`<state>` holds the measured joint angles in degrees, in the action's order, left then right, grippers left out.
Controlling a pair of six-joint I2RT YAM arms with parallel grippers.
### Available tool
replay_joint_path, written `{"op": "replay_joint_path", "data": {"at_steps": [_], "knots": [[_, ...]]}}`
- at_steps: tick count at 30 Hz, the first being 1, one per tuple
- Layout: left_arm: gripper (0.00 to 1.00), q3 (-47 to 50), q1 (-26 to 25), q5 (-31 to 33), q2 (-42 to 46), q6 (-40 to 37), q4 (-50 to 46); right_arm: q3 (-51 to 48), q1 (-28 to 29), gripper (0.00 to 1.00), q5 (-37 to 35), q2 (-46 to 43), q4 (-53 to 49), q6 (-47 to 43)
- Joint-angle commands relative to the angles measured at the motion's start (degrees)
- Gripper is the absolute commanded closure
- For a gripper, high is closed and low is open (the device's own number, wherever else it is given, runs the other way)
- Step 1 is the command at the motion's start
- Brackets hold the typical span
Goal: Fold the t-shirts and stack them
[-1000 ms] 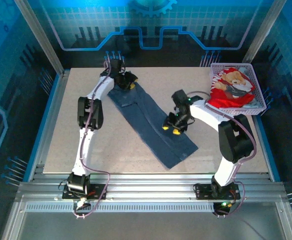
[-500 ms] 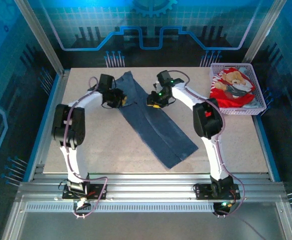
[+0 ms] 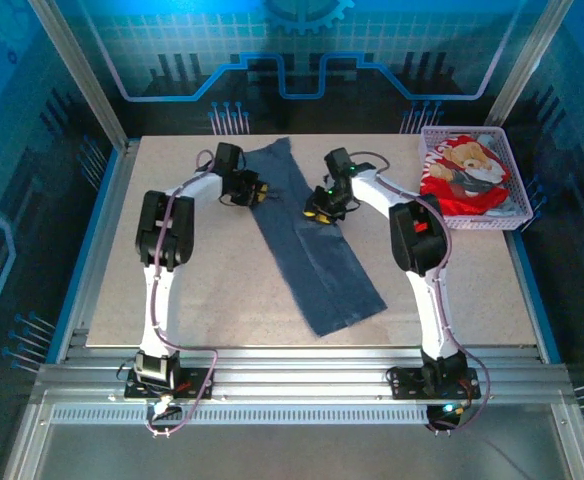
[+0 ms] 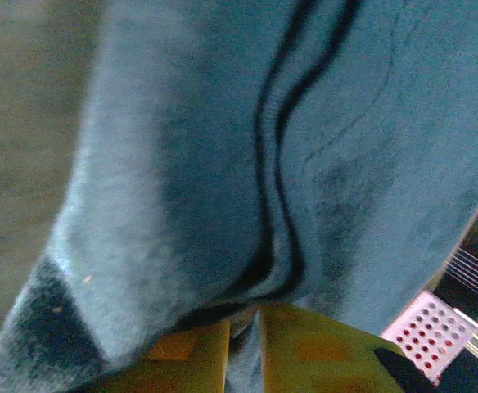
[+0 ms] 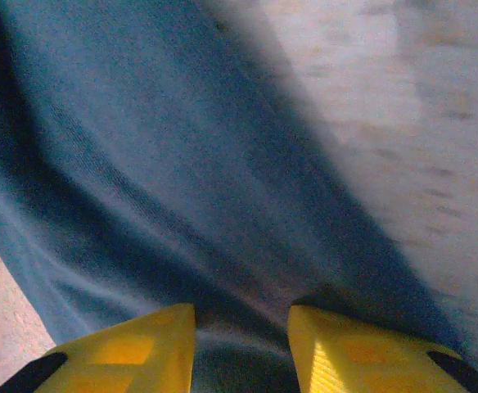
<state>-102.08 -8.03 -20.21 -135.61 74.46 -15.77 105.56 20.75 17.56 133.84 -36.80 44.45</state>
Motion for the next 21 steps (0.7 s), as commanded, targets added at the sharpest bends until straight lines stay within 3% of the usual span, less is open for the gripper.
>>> {"op": "replay_joint_path", "data": {"at_steps": [1,7,13,17,21], "knots": [[0.81,-7.1,-0.8,-1.1,-6.8,-2.8,-6.3,-6.4,-2.6,0.62,-3.0,-1.4,-2.2,8.3],[0.79,-21.6,-2.3,-4.0,-15.1,-3.0,-8.4,-9.0,-2.7,0.6,-2.9,-3.5,0.3,14.6],[0.69,-29.9,-2.4,-7.8,-19.2,-1.9,-5.0,-8.1,-4.1,0.59,-0.7,-3.1,2.4,20.9],[0.63,-29.3,-2.8,-5.8,-13.6,-6.1,-8.0,-8.4,-4.1,0.52,-1.4,-7.4,3.6,20.8],[0.55,-12.5,-3.7,1.7,2.6,-9.8,-7.4,-11.5,-4.2,0.41,-3.5,-15.5,4.9,17.8]]}}
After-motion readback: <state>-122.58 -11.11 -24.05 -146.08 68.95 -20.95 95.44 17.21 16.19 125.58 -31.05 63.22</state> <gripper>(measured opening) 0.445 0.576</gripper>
